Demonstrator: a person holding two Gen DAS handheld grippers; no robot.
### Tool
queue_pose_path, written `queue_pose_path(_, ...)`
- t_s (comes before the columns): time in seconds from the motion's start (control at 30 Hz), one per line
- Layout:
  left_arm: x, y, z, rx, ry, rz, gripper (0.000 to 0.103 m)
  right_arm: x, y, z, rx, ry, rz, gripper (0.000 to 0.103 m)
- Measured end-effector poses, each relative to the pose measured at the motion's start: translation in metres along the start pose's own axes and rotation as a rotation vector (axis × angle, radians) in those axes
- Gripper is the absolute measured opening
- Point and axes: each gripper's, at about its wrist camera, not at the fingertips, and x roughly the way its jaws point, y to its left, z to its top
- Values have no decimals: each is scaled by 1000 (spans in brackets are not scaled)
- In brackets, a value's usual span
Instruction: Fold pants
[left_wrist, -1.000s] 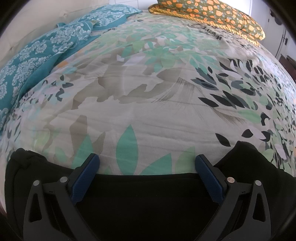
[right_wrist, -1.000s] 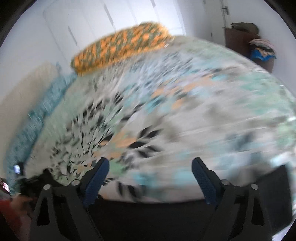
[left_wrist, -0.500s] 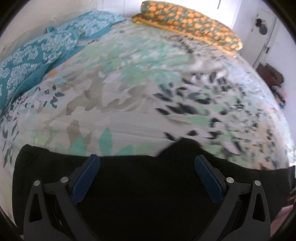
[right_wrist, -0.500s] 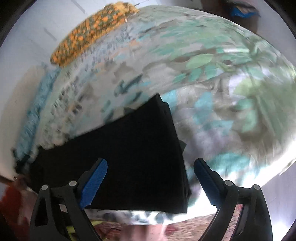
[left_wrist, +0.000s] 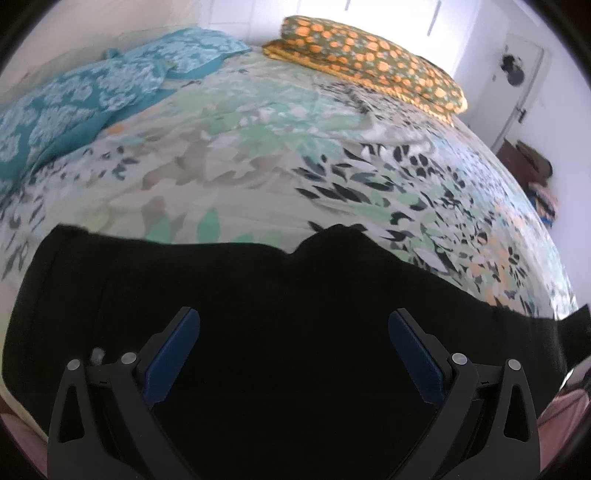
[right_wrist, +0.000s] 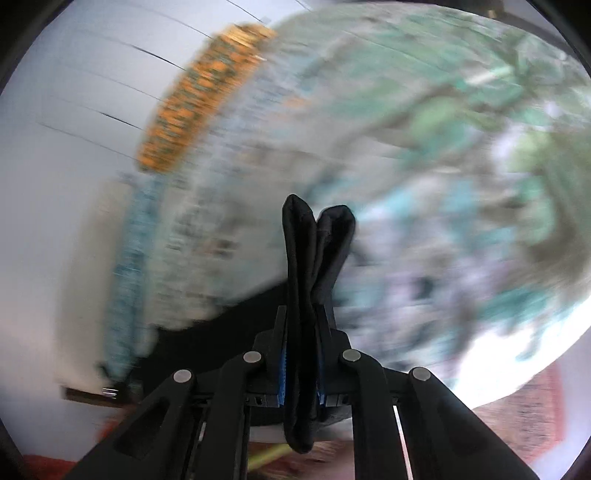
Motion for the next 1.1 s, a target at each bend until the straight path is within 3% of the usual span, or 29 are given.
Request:
queue_pose_path(0.13, 5, 15, -7, -69, 10, -16, 102, 21, 58, -25, 15, -24, 229, 12)
queue_pose_path(0.27, 3, 26, -10, -122, -2, -35, 102, 93, 126, -63, 47, 29, 427, 12)
queue_pose_path(0.33, -1, 31, -10, -136, -12, -41, 102, 133, 152, -82, 65, 77, 481, 12)
queue_pose_path(0.47, -10, 47, -11, -181, -24, -46, 102, 214, 202, -119, 47, 198, 502, 12)
queue_pose_path(0.57, -16, 59, -12, -231, -37, -36, 102, 266, 237, -145, -2, 289, 476, 12)
queue_pose_path(0.7, -17, 64, -15, -228, -43, -14, 102, 331, 275, -183, -107, 365, 367, 15)
queue_pose_path(0.73, -17, 63, -15, -218, -41, -10, 102, 339, 279, -191, -143, 370, 314, 22)
queue_pose_path(0.77, -18, 62, -15, -204, -40, -4, 102, 347, 285, -197, -198, 379, 248, 38)
queue_pose_path(0.83, -20, 60, -16, -188, -38, 1, 102, 347, 288, -197, -248, 379, 193, 61)
queue_pose_path(0.93, -29, 58, -16, -185, -42, 3, 102, 304, 277, -179, -307, 257, 166, 66)
queue_pose_path(1.0, -35, 46, -14, -158, -13, -5, 102, 269, 264, -167, -376, 148, 96, 80)
queue_pose_path(1.03, -37, 38, -13, -134, 9, -22, 102, 251, 255, -162, -407, 90, 50, 85)
queue_pose_path(1.1, -39, 15, -14, -74, 47, -102, 102, 219, 234, -159, -431, 2, -37, 85)
